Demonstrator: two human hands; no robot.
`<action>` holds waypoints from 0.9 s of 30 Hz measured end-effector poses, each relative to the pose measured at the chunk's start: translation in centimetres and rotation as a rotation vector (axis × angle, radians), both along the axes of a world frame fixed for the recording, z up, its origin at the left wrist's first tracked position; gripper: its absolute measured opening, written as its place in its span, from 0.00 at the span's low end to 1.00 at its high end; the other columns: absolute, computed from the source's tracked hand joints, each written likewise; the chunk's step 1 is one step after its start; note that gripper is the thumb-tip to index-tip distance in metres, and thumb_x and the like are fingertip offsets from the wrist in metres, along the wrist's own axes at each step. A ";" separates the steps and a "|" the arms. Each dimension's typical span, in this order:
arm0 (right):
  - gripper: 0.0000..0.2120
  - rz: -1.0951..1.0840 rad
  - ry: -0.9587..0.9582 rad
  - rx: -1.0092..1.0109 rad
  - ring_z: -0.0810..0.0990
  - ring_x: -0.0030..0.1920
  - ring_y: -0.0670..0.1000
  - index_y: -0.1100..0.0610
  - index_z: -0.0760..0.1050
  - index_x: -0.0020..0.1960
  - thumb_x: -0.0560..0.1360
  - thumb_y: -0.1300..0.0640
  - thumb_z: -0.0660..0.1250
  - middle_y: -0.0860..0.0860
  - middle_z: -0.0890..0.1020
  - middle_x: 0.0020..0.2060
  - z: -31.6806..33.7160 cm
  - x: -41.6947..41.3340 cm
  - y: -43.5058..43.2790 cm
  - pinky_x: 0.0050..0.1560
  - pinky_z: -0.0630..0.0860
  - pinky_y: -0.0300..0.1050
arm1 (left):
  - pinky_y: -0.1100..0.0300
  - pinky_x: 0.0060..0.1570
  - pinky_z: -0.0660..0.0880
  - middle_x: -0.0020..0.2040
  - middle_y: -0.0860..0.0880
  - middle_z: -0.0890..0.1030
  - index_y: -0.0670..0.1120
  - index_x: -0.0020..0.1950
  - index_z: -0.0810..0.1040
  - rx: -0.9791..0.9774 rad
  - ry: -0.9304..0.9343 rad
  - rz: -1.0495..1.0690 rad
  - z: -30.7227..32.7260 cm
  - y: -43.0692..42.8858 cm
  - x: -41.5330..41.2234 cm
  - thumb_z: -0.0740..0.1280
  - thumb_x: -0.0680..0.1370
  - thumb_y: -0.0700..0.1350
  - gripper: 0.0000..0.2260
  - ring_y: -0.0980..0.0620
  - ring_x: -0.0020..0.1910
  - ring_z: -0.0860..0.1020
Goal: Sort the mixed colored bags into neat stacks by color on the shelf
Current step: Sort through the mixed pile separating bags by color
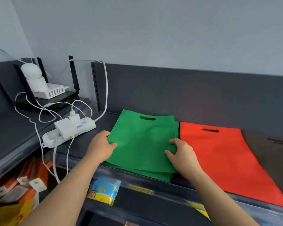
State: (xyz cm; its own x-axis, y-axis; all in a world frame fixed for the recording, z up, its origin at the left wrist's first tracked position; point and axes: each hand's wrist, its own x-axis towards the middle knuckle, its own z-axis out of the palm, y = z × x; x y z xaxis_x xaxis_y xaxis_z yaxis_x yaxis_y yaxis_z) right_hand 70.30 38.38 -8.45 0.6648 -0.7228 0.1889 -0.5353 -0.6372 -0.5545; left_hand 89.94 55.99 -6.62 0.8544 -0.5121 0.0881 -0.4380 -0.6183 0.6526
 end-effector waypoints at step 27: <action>0.20 -0.207 0.118 -0.331 0.75 0.61 0.55 0.55 0.72 0.67 0.77 0.50 0.62 0.51 0.77 0.63 2.8 -7.7 -0.4 0.62 0.68 0.48 | 0.59 0.58 0.73 0.62 0.52 0.77 0.48 0.69 0.72 -0.068 -0.405 -0.427 1.6 -6.0 -10.1 0.62 0.79 0.51 0.18 0.54 0.59 0.75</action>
State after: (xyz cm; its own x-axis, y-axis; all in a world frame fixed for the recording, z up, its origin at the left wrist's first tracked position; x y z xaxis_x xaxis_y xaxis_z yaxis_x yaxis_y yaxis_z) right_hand 62.63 38.01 -5.66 0.5428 -0.7563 0.3651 -0.7185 -0.6433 -0.2643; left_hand 79.87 50.00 -5.06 0.4650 -0.7854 0.4086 -0.8615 -0.2951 0.4132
